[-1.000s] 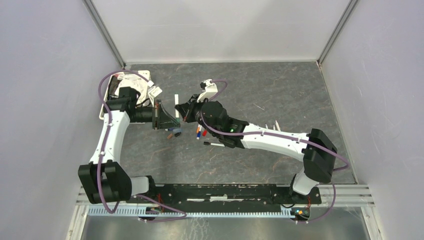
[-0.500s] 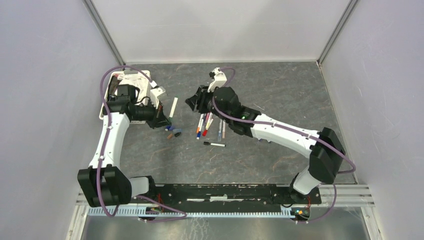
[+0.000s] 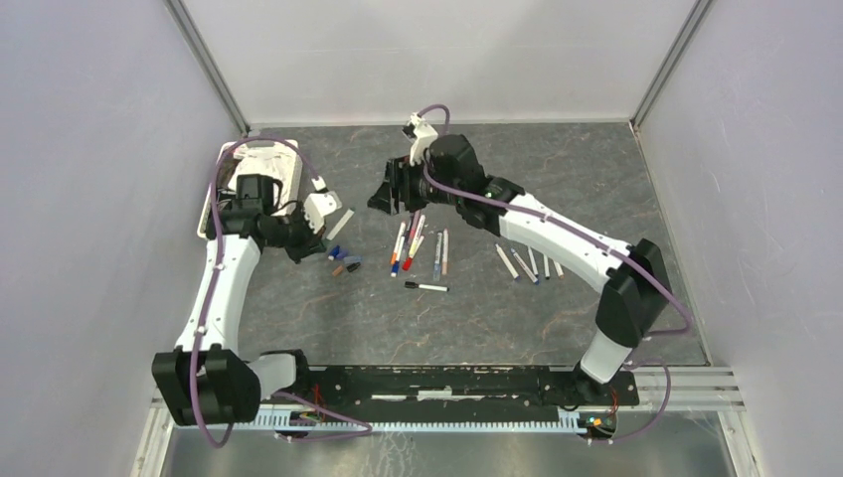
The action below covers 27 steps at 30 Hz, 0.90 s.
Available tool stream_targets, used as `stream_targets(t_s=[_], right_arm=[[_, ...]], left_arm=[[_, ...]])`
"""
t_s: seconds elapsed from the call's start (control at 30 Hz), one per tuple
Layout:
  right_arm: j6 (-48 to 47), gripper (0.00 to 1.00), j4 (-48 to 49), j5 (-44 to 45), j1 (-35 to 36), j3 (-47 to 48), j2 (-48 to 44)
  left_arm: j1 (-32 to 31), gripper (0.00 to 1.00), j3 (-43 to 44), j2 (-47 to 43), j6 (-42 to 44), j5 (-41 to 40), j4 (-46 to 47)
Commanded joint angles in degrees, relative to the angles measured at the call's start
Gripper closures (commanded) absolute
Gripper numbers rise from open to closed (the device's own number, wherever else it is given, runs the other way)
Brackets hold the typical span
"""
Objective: Open the pen caps
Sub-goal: Pick up the pen from the center of the board, then open the pen cap from the pen.
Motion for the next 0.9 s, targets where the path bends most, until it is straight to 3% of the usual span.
stream_targets(t_s=[0.0, 0.37, 0.87], right_arm=[[-3.79, 0.30, -6.93, -9.73, -1.14, 8.56, 4.74], [-0.26, 0.28, -5.23, -24.08, -0.96, 8.51, 9.30], [1.41, 0.31, -4.06, -29.75, 5.08, 8.07, 14.01]], left_arm=[[-2.01, 0.98, -1.14, -4.48, 12.25, -4.59, -0.82], [-7.01, 0.98, -3.61, -11.51, 27.23, -6.37, -7.61], [-12.29, 0.98, -5.57, -14.10, 32.33, -14.55, -5.95]])
